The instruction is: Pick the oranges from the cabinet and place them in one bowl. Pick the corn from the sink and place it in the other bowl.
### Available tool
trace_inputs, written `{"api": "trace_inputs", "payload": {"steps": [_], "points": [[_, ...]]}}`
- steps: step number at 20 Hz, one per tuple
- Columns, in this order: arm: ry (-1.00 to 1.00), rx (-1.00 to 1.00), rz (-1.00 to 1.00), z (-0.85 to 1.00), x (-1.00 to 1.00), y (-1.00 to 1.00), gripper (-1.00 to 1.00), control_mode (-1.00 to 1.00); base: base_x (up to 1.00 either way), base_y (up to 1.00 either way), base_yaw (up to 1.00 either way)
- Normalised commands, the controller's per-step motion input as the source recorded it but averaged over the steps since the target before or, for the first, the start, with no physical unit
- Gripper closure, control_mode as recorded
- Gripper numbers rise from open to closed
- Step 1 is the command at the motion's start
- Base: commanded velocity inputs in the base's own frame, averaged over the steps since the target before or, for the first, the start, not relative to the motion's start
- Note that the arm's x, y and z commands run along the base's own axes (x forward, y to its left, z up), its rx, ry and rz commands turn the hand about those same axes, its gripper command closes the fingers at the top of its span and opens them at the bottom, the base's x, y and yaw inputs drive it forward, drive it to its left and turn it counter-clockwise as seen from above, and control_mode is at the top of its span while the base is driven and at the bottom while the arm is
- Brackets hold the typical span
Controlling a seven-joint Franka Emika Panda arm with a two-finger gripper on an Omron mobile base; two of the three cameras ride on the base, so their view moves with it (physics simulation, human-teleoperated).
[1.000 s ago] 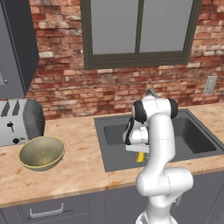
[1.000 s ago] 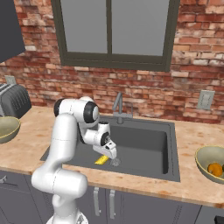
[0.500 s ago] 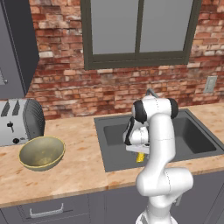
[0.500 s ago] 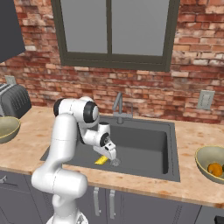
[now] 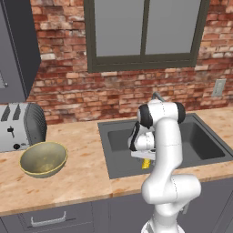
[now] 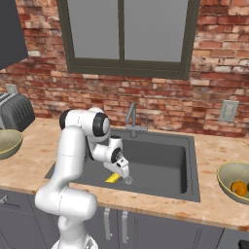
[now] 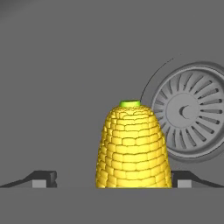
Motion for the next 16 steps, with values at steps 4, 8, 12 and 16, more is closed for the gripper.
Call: {"api": "trace_inputs", "payload": {"steps": [4,8,12,16], "points": [[0.00,0.00,0.00,0.00,0.00,0.00,-1.00,-1.00,0.00,0.00,0.00],[0.00,0.00,0.00,0.00,0.00,0.00,1.00,-1.00,0.00,0.00,0.00],[0.00,0.00,0.00,0.00,0.00,0.00,1.00,-1.00,0.00,0.00,0.00],[0.00,0.00,0.00,0.00,0.00,0.00,1.00,-1.00,0.00,0.00,0.00]]}}
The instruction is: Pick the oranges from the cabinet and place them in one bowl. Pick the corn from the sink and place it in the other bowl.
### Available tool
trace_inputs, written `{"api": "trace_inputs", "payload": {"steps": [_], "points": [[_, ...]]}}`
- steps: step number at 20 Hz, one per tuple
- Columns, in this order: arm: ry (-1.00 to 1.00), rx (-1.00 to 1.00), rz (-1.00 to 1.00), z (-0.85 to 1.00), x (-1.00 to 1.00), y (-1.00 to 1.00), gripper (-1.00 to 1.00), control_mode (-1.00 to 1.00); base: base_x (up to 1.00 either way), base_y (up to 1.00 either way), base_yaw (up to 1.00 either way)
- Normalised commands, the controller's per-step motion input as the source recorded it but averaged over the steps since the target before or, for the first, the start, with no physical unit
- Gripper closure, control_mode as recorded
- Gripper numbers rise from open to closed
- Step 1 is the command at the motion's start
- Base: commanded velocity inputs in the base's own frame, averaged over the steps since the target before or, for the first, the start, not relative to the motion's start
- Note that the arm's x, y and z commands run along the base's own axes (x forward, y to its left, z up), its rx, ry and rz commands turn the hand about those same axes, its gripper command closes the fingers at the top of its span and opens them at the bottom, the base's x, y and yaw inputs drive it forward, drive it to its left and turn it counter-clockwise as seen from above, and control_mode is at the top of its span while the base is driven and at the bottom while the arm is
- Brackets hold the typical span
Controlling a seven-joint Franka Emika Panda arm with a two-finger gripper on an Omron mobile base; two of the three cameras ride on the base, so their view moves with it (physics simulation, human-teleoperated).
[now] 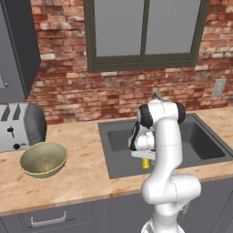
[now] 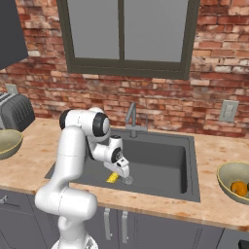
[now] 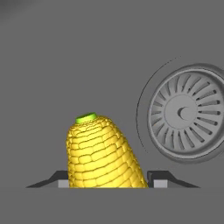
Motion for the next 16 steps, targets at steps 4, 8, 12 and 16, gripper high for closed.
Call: {"api": "trace_inputs", "payload": {"steps": [4,8,12,16], "points": [[0.00,0.00,0.00,0.03,0.00,0.01,1.00,-1.00,0.00,0.00,0.00],[0.00,0.00,0.00,0.38,0.00,0.06,1.00,-1.00,0.00,0.00,0.00],[0.00,0.00,0.00,0.67,0.02,0.33,1.00,-1.00,0.00,0.00,0.00],[0.00,0.00,0.00,0.79,0.12,0.25,1.00,-1.00,0.00,0.00,0.00]]}}
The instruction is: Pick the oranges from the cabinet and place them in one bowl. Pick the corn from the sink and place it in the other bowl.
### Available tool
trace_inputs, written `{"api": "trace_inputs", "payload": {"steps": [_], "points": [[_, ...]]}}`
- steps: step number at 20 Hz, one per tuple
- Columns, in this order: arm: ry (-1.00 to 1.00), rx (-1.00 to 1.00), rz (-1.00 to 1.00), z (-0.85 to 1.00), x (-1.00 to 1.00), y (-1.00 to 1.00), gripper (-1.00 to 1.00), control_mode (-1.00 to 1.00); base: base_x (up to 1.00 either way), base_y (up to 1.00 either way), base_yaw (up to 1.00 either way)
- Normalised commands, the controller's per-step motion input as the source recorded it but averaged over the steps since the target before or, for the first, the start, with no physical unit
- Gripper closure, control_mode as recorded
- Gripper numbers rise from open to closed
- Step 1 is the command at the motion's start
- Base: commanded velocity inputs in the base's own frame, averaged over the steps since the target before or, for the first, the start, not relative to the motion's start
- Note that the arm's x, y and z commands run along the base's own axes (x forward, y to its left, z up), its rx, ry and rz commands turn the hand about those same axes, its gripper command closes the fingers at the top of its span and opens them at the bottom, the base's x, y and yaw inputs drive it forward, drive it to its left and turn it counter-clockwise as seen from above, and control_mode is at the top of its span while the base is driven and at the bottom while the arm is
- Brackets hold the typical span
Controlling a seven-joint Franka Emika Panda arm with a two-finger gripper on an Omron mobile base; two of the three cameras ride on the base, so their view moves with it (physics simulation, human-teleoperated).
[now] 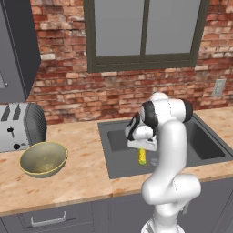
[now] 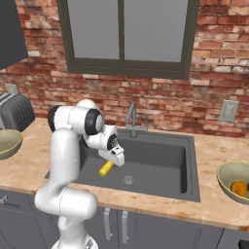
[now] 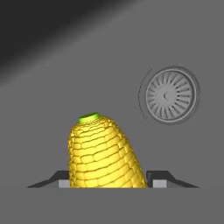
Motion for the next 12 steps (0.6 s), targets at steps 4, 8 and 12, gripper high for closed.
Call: {"api": "trace_inputs", "payload": {"steps": [4,8,12], "points": [[0.00,0.00,0.00,0.88,0.40,0.10,1.00,-1.00,0.00,0.00,0.00],[0.00,0.00,0.01,0.89,0.44,-0.01,1.00,-1.00,0.00,0.00,0.00],[0.00,0.00,0.05,0.75,0.08,0.00,1.00,-1.00,0.00,0.00,0.00]]}}
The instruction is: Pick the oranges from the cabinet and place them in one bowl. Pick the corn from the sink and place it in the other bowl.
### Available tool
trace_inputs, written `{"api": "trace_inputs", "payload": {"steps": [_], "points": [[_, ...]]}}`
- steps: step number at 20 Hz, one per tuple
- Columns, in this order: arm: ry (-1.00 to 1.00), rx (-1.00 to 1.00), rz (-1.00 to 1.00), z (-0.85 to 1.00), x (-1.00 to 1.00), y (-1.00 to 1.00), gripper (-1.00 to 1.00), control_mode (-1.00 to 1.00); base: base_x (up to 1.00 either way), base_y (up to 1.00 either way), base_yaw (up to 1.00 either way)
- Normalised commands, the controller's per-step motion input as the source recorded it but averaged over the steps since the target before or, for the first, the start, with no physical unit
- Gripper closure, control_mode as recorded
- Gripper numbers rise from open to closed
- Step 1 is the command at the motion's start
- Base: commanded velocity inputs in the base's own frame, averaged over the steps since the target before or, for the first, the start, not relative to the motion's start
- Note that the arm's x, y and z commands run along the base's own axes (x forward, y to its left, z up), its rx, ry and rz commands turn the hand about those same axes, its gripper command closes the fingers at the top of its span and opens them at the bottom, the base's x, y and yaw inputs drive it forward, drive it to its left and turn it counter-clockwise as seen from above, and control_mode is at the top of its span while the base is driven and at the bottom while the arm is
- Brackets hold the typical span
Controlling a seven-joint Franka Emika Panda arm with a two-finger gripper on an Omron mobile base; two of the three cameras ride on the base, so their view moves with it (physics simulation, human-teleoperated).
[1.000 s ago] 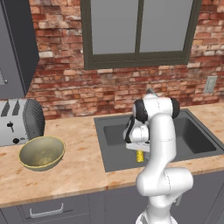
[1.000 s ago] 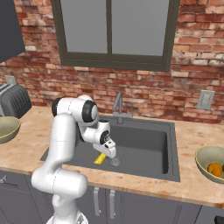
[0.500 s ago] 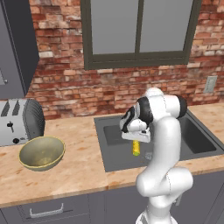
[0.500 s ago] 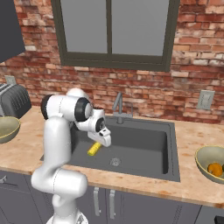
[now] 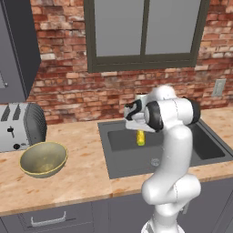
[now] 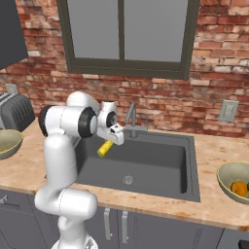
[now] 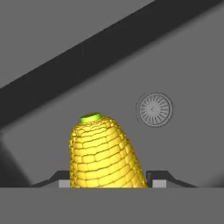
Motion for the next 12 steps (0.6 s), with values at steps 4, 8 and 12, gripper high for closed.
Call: {"api": "trace_inputs", "payload": {"steps": [4,8,12], "points": [[-0.04,0.00,0.06,0.58,-0.02,0.00,1.00,-1.00,0.00,0.00,0.00],[-0.12,0.00,0.07,0.21,-0.43,0.03,1.00,-1.00,0.00,0.00,0.00],[-0.16,-0.04,0.10,0.19,-0.42,0.17,1.00,-1.00,0.00,0.00,0.00]]}}
